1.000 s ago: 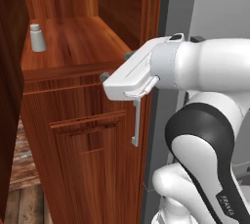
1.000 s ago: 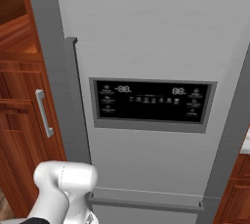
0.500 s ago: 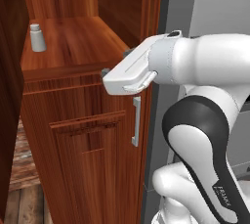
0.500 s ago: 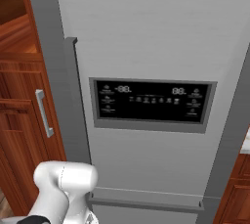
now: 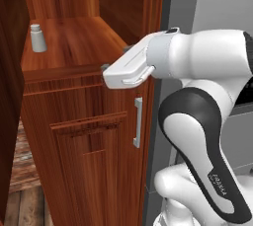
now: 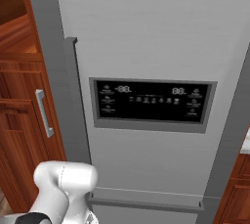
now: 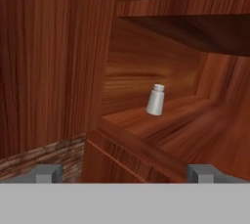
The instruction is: Collect the turmeric, ketchup, and shaker from the cabinet and place them next to the stove.
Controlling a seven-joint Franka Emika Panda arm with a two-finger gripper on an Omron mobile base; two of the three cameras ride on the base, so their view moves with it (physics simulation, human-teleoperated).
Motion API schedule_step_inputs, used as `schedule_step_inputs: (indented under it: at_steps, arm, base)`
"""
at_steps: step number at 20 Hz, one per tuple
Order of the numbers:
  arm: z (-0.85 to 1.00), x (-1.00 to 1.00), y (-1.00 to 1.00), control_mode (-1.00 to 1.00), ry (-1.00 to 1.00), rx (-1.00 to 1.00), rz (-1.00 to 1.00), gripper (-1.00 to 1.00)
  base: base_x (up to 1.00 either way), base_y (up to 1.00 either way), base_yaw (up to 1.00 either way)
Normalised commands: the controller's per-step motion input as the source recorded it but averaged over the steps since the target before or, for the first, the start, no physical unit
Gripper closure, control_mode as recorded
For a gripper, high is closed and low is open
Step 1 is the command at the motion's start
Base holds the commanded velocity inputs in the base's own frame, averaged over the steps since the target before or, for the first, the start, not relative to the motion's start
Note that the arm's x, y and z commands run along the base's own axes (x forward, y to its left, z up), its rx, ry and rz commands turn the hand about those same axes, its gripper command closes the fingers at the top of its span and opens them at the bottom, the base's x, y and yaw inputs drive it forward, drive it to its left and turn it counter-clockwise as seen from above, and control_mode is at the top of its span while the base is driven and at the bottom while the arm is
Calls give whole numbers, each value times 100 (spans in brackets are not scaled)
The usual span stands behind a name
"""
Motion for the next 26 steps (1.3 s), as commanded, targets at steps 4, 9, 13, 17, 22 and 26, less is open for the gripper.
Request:
schedule_step_inputs:
  at_steps: [4,9,13,17,22,26]
  arm:
    - [0,16,0,-100,0,0,0,-100]
    - [0,0,0,-100,-2,0,0,-100]
    - [0,24,0,-100,0,0,0,-100]
    - [4,37,0,-100,0,2,0,-100]
    - [5,40,0,-100,0,2,-2,-100]
    - [2,43,-4,-100,3,3,-8,-100]
  base:
    - [0,0,0]
    - [0,0,0]
    - [0,0,0]
    - [0,0,0]
    - [0,0,0]
    - [0,0,0]
